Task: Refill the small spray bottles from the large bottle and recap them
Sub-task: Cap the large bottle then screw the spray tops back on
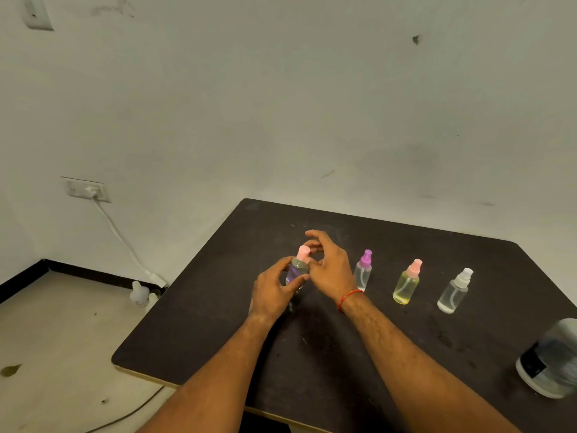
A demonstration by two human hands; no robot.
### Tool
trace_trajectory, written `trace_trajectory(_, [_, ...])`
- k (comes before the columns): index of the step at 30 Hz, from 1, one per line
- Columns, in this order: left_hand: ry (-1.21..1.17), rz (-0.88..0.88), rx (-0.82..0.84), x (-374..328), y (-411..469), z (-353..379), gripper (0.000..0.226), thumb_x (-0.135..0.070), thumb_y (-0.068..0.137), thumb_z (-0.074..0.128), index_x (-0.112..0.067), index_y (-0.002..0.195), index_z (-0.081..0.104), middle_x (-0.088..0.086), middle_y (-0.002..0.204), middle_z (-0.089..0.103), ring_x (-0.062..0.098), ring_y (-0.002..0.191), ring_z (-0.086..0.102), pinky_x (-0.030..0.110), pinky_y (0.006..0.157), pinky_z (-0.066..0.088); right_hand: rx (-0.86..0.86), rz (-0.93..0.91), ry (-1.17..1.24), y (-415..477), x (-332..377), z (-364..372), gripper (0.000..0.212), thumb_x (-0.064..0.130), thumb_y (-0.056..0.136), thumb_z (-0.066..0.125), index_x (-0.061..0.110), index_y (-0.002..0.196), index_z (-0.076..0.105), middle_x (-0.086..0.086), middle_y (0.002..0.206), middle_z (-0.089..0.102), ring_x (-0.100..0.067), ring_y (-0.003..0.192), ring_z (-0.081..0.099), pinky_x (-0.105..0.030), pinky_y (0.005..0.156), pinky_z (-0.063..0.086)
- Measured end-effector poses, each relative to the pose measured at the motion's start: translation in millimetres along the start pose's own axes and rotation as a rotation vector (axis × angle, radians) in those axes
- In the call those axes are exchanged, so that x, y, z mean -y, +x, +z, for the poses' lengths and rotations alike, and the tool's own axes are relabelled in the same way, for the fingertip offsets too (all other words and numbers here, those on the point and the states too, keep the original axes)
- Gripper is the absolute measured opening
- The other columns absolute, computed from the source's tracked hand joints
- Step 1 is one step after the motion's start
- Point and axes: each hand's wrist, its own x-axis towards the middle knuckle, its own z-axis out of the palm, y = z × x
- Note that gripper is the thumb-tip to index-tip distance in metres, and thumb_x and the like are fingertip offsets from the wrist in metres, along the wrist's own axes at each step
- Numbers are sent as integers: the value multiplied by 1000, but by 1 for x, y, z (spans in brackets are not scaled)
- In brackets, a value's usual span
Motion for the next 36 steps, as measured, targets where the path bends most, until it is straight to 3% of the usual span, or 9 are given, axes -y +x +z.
trace_trajectory(3, [9, 14, -11, 2, 0, 0, 51, -45, 87, 76, -29, 133, 62, -15, 123, 67, 1, 111, 61, 16, 96, 47, -22, 4, 28, -1, 0, 0, 52, -8, 83, 63, 20, 127, 58, 1, 105, 67, -12, 99, 64, -23, 84, 56])
trace_trajectory(8, [-2, 24, -23, 5, 0, 0, 49, -48, 86, 76, -33, 130, 63, -18, 119, 69, -3, 110, 64, 23, 98, 53, -79, 14, 6, 0, 1, 0, 41, 10, 82, 75, 24, 117, 59, 6, 82, 62, -7, 76, 62, -14, 64, 51])
trace_trajectory(11, [1, 26, -19, 4, 1, 0, 49, -46, 87, 76, -30, 131, 64, -15, 121, 70, 0, 111, 64, 24, 98, 53, -81, 29, 26, 2, -2, 0, 47, 7, 81, 74, 24, 121, 57, 5, 92, 62, -9, 86, 62, -15, 68, 52])
trace_trajectory(15, [4, 25, -11, 3, 1, 0, 52, -44, 87, 76, -27, 134, 62, -11, 126, 69, 4, 114, 63, 24, 101, 51, -6, 23, 82, 2, -4, 3, 59, -10, 80, 63, 22, 130, 55, 5, 110, 65, -9, 104, 62, -23, 85, 56])
trace_trajectory(18, [5, 32, -21, 2, 0, 0, 50, -46, 86, 76, -30, 131, 63, -14, 122, 70, 0, 110, 64, 19, 96, 50, -13, 24, 81, 0, -4, 5, 52, -4, 84, 65, 24, 127, 58, 6, 100, 67, -8, 96, 64, -22, 84, 55])
trace_trajectory(23, [-7, 40, -7, 2, 0, 0, 48, -49, 86, 75, -31, 129, 64, -16, 118, 71, -2, 109, 65, 20, 96, 53, -49, 25, 67, 0, -4, 3, 46, 17, 81, 78, 26, 121, 58, 9, 92, 63, -4, 88, 62, -11, 69, 49])
trace_trajectory(27, [-4, 38, -3, 2, 0, 1, 48, -46, 87, 75, -29, 130, 64, -15, 121, 70, -1, 110, 65, 20, 97, 51, 13, 17, 123, 1, -3, 2, 55, 0, 83, 69, 23, 131, 55, 6, 113, 64, -4, 102, 61, -12, 76, 51])
trace_trajectory(30, [-12, 47, -18, 2, 0, 1, 47, -46, 87, 76, -30, 130, 64, -15, 120, 71, 0, 111, 65, 20, 96, 51, 25, 20, 129, 1, -3, 3, 54, -7, 84, 63, 25, 127, 58, 5, 109, 66, -6, 98, 63, -17, 79, 55])
trace_trajectory(36, [-5, 44, -9, 1, 0, 0, 42, -45, 87, 76, -35, 126, 64, -17, 115, 72, -4, 106, 66, 20, 92, 54, -52, 26, 56, 1, -5, 5, 39, 23, 77, 81, 27, 112, 62, 6, 93, 59, -5, 83, 58, -14, 67, 48])
